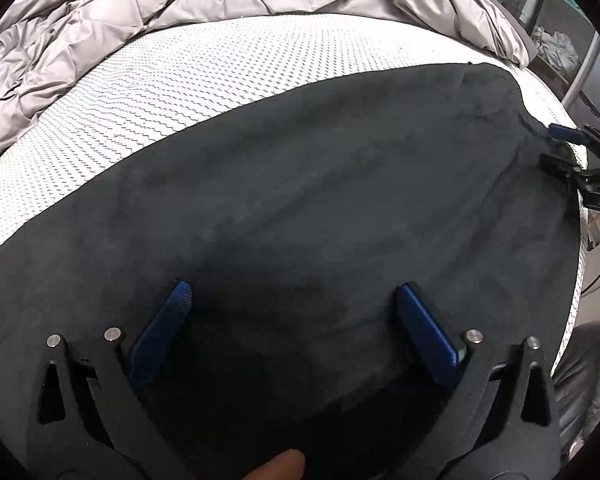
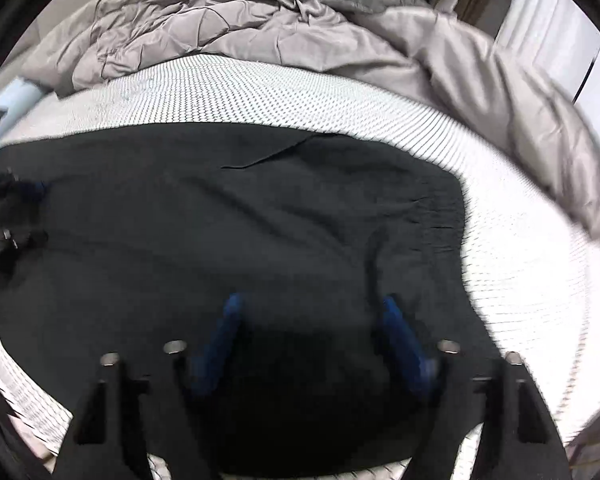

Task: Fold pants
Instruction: 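Grasp the pants edge with the right gripper while the left gripper holds the pants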

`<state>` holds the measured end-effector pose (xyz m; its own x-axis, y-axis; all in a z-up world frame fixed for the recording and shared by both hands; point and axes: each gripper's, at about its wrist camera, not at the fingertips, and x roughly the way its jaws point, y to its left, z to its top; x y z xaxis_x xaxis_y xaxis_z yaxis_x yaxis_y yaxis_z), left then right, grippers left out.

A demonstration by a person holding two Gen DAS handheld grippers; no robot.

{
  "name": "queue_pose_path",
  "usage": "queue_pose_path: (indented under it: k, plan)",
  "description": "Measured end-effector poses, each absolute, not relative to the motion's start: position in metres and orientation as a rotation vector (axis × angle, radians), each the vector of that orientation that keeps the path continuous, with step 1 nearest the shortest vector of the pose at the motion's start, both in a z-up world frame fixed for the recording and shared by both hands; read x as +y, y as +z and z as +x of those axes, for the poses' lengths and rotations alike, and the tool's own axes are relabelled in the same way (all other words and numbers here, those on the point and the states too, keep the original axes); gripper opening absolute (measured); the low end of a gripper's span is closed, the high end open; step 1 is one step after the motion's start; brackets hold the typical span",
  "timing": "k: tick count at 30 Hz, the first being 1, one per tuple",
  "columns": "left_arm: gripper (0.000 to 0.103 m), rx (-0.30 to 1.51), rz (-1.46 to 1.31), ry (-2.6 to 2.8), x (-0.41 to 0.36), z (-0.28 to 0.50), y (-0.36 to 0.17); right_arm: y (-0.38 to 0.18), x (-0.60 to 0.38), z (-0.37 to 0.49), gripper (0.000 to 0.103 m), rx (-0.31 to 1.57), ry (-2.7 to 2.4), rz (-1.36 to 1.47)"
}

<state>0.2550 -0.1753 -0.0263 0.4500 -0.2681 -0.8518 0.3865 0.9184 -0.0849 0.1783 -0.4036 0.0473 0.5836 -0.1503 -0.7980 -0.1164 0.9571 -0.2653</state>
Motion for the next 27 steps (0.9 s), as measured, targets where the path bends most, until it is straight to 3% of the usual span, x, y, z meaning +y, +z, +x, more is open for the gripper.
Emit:
queue_pose_path:
  k: [4, 6, 14, 21, 27]
  plan:
    - [0.102, 0.966, 0.122, -0.465, -0.182, 0.23, -0.01, 0.053, -0.43, 0.178, 0.076, 0.916, -0.134, -0.218]
    - [0.102, 0.965, 0.146, -0.483, -0.19, 0.223, -0.01, 0.042, -0.445, 0.185, 0.052, 0.949, -0.213, -0.188]
    - [0.102, 1.015, 0.152, -0.468, -0.185, 0.222, -0.023, 0.043, -0.467, 0.185, 0.051, 0.953, -0.163, -0.107]
    - [0.102, 0.947, 0.121, -0.572, -0.217, 0.204, -0.002, 0.057, -0.392, 0.178, 0.051, 0.867, 0.047, -0.161]
    - [0.102, 0.984, 0.227, -0.6, -0.238, 0.191, -0.023, 0.018, -0.327, 0.178, 0.051, 1.035, 0.302, -0.237]
